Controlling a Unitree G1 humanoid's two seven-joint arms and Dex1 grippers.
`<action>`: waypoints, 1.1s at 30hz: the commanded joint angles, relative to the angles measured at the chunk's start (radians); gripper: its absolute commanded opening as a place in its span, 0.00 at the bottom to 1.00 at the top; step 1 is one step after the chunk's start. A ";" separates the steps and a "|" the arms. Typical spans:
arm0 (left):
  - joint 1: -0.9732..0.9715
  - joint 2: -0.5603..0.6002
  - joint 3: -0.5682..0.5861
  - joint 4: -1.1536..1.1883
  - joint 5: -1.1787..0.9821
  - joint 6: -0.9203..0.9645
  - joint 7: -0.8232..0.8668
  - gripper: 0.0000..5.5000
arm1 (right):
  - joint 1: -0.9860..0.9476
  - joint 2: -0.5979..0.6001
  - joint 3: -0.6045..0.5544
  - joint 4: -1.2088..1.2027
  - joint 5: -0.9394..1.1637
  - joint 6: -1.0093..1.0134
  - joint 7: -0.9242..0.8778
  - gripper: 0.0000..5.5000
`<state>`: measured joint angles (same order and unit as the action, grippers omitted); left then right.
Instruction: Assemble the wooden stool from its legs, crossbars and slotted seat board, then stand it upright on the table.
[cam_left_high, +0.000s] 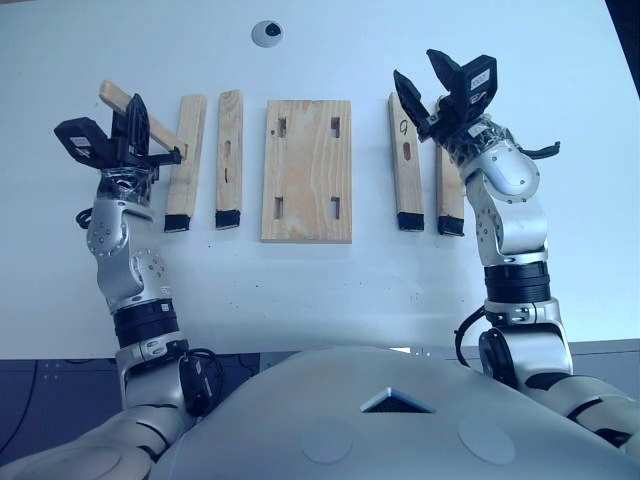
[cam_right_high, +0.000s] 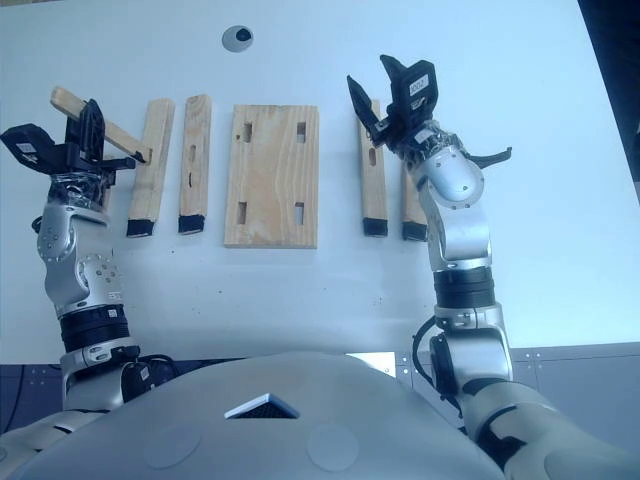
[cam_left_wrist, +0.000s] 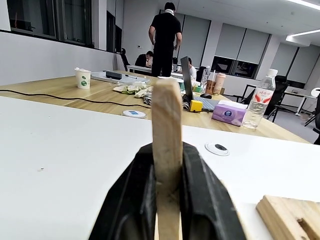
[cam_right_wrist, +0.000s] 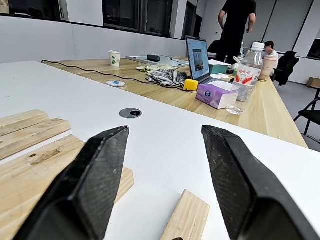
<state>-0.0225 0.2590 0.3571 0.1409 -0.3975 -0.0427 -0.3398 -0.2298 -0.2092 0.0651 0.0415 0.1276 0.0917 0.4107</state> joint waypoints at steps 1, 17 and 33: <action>0.003 0.018 -0.012 0.072 0.055 -0.056 -0.010 0.07 | 0.003 -0.008 -0.004 0.000 0.005 0.019 0.009 0.49; -0.029 -0.018 -0.033 0.188 0.038 -0.208 -0.083 0.07 | 0.003 -0.011 0.007 0.009 -0.001 0.046 0.034 0.49; 0.043 -0.018 -0.103 0.312 0.087 -0.211 -0.127 0.07 | 0.009 -0.010 0.017 0.017 -0.010 0.067 0.043 0.49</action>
<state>-0.0496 0.2633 0.2850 0.3924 -0.3337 -0.3139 -0.4504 -0.2197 -0.2106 0.0802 0.0519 0.1211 0.1435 0.4538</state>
